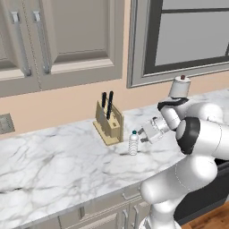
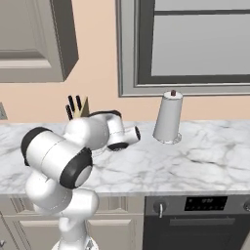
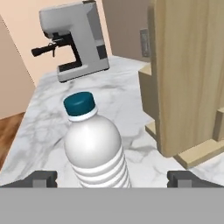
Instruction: Place the drinks on the dining counter in a tight cluster.
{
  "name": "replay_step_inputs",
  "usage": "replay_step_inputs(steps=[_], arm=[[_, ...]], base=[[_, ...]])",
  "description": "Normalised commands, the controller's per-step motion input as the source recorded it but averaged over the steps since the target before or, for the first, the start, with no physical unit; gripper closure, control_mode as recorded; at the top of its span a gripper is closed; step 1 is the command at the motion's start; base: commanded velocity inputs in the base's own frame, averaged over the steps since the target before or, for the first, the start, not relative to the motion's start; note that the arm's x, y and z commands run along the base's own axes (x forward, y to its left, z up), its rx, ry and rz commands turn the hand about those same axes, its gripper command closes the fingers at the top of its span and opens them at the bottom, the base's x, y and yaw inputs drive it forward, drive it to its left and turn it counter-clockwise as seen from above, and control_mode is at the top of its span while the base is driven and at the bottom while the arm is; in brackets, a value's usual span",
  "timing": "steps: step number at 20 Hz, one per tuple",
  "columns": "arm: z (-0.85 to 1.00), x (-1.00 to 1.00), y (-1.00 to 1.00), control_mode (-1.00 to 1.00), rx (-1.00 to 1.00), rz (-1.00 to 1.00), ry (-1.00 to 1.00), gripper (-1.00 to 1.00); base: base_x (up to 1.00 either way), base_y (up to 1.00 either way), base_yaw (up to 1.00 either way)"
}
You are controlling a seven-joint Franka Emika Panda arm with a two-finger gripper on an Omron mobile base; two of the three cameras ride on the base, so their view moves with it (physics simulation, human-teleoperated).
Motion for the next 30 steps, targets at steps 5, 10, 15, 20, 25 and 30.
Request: replay_step_inputs(steps=[5,10,15,20,25,30], arm=[[-0.10,0.00,0.24,-1.00,0.00,0.00,-0.05,-1.00],[-0.05,0.00,0.21,-1.00,0.00,0.00,0.00,-1.00],[-0.03,0.00,0.19,-1.00,0.00,0.00,0.00,-1.00],[0.00,0.00,0.00,-1.00,0.00,0.00,0.00,-1.00],[0.00,0.00,0.00,-1.00,0.00,0.00,0.00,1.00],[0.50,-0.27,-0.05,-1.00,0.00,-0.01,-0.04,1.00]], base=[[0.00,0.00,0.00],[0.00,0.00,0.00],[0.00,0.00,0.00],[0.00,0.00,0.00],[0.00,0.00,0.00],[0.00,0.00,0.00]])
